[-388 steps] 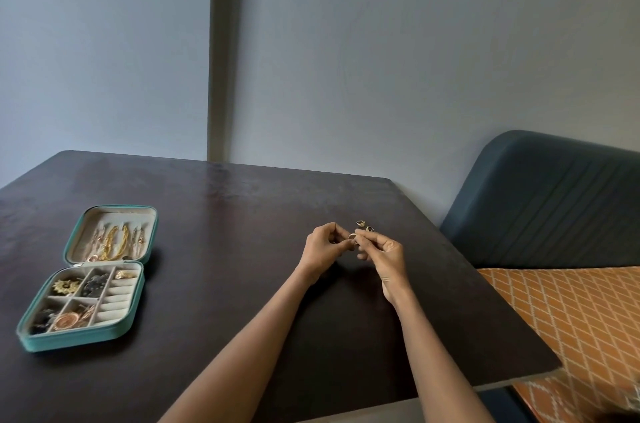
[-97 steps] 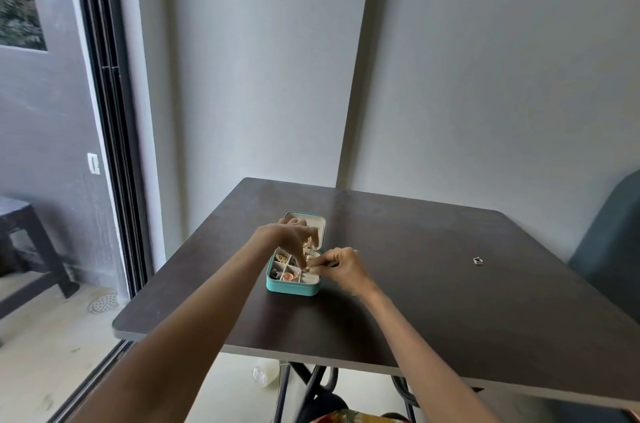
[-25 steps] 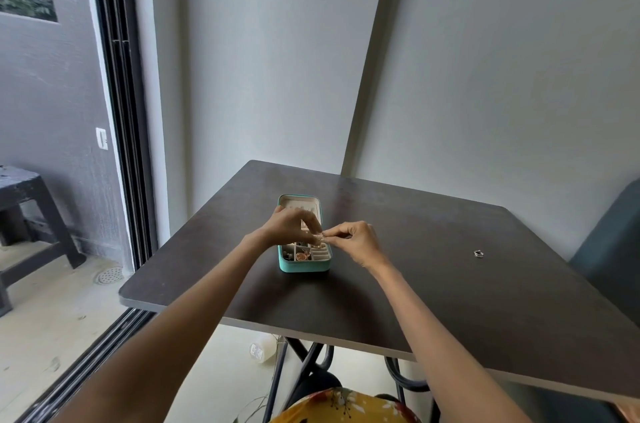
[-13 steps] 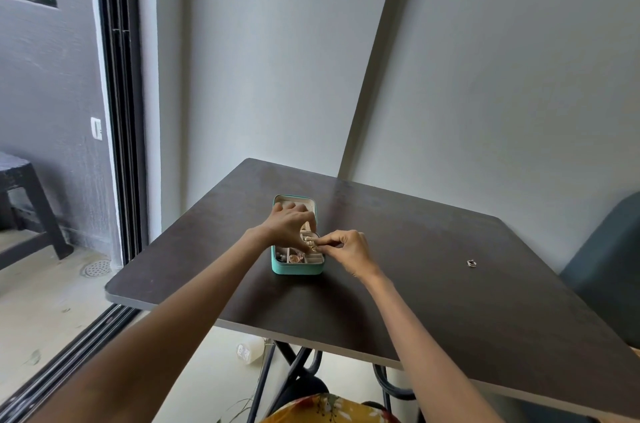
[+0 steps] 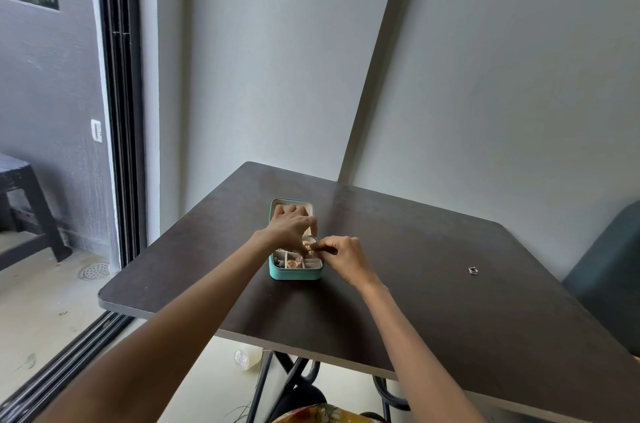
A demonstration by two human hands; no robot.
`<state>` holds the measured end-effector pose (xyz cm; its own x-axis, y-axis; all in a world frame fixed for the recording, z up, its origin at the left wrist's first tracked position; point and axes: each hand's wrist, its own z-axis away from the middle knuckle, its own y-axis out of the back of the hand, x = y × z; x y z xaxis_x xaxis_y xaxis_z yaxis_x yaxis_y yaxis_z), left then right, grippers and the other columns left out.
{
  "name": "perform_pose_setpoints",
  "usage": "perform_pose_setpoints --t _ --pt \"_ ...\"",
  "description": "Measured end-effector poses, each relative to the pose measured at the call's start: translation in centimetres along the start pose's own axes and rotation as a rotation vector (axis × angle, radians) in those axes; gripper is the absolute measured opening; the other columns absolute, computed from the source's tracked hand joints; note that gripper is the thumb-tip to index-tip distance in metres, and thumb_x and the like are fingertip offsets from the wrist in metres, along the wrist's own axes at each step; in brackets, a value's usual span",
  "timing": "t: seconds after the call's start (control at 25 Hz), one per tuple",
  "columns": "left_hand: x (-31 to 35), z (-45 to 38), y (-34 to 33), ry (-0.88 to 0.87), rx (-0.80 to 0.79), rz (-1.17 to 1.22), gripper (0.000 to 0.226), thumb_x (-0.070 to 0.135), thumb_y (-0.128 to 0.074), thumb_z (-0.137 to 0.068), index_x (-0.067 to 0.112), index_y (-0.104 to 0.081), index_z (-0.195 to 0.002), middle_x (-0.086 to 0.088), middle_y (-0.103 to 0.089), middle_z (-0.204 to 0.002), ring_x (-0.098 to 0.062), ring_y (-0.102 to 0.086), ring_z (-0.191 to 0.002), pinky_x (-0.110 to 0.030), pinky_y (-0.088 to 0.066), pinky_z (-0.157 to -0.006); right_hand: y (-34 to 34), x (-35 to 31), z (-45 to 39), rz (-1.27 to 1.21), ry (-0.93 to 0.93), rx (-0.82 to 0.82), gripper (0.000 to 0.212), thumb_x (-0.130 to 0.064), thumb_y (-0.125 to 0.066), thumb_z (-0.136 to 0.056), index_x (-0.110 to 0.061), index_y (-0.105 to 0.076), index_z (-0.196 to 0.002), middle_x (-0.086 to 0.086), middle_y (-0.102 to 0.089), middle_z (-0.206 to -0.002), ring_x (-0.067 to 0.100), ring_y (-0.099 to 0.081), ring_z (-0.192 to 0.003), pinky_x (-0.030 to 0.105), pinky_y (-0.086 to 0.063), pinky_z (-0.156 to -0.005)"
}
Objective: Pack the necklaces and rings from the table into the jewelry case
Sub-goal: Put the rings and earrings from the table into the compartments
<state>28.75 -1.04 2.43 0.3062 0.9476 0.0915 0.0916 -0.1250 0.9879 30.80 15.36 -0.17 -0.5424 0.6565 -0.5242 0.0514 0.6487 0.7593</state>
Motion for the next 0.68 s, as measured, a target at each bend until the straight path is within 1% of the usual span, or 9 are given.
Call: perform_pose_setpoints --t 0.12,0.28,0.44,0.56,0.68 --pt "-0.21 0.11 -0.02 0.047 -0.01 0.001 0.054 0.044 -0.073 -0.073 0.033 -0.052 -0.122 -0.002 -0.041 -0.132 -0.023 -0.032 -0.128 -0.039 -0.021 -0.105 0.25 -0.29 0.01 0.023 0.029 -0.029 0.021 -0.006 -0.066 -0.082 -0.011 -0.073 -0.102 0.005 -0.073 -0.102 0.009 -0.066 -0.093 0.019 -0.049 -0.087" --pt "-0.12 0.23 -0.09 0.086 -0.018 0.015 0.053 0.043 -0.072 -0.073 0.035 -0.052 -0.121 -0.002 -0.042 -0.13 -0.021 -0.031 -0.128 -0.039 -0.019 -0.105 0.4 -0.39 -0.08 0.118 0.07 -0.069 0.021 -0.012 -0.066 -0.084 -0.013 -0.073 -0.103 0.006 -0.073 -0.101 0.018 -0.068 -0.092 0.032 -0.051 -0.084" --pt "0.04 0.31 -0.01 0.105 -0.024 0.053 0.05 0.039 -0.073 -0.074 0.035 -0.053 -0.12 -0.001 -0.042 -0.128 -0.02 -0.031 -0.127 -0.04 -0.019 -0.104 0.58 -0.62 -0.12 0.223 0.113 -0.12 0.02 -0.015 -0.065 -0.085 -0.015 -0.073 -0.103 0.006 -0.073 -0.099 0.021 -0.068 -0.089 0.034 -0.052 -0.081" --pt "0.31 0.22 0.23 0.103 -0.027 0.041 0.05 0.038 -0.072 -0.074 0.035 -0.053 -0.12 -0.002 -0.043 -0.13 -0.022 -0.031 -0.127 -0.039 -0.02 -0.102 0.44 -0.52 -0.1 0.281 0.125 -0.131 0.02 -0.018 -0.064 -0.085 -0.018 -0.073 -0.103 0.009 -0.073 -0.097 0.024 -0.067 -0.088 0.035 -0.052 -0.081" --pt "0.38 0.17 0.36 0.1 -0.029 0.037 0.05 0.037 -0.072 -0.075 0.035 -0.053 -0.121 -0.003 -0.042 -0.132 -0.023 -0.03 -0.129 -0.04 -0.018 -0.105 0.2 -0.36 -0.13 0.356 0.123 -0.133 0.021 -0.022 -0.064 -0.085 -0.019 -0.07 -0.106 0.013 -0.07 -0.094 0.028 -0.065 -0.087 0.035 -0.05 -0.081"
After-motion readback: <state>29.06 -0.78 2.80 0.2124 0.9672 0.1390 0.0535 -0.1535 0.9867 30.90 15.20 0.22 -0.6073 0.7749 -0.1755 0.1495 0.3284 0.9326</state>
